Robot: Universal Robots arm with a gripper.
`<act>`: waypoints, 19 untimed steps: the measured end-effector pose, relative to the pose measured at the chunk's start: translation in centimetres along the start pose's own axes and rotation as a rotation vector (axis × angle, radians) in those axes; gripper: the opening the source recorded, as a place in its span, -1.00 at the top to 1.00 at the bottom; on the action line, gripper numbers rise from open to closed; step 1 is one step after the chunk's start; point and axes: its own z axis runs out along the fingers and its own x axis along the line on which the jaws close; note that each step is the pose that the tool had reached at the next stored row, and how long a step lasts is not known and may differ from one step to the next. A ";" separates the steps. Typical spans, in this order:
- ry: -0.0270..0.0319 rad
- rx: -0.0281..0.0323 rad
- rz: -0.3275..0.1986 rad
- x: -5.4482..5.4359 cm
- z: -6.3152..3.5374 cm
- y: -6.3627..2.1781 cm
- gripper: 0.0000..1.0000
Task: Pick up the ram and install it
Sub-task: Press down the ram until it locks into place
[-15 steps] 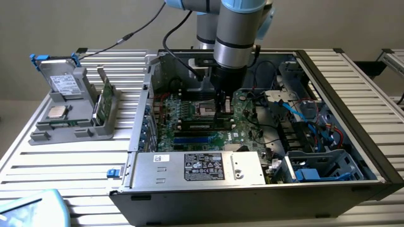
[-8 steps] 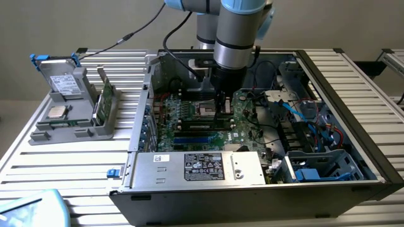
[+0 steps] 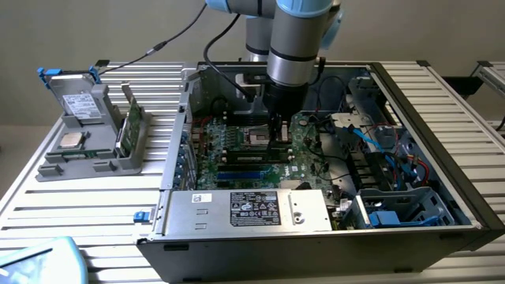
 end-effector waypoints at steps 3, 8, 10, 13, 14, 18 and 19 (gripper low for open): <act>0.0001 -0.0002 0.000 0.0 -0.02 0.12 0.79; -0.0018 -0.0002 0.000 0.0 -0.14 0.45 0.79; -0.0024 -0.0003 0.000 0.0 -0.36 0.58 0.79; -0.0031 -0.0001 0.000 0.0 -0.48 1.03 0.79; -0.0033 -0.0001 0.000 0.0 -0.46 1.24 0.79; -0.0038 -0.0003 0.000 0.0 -0.42 2.10 0.79; -0.0041 -0.0002 0.000 0.0 -0.41 2.29 0.79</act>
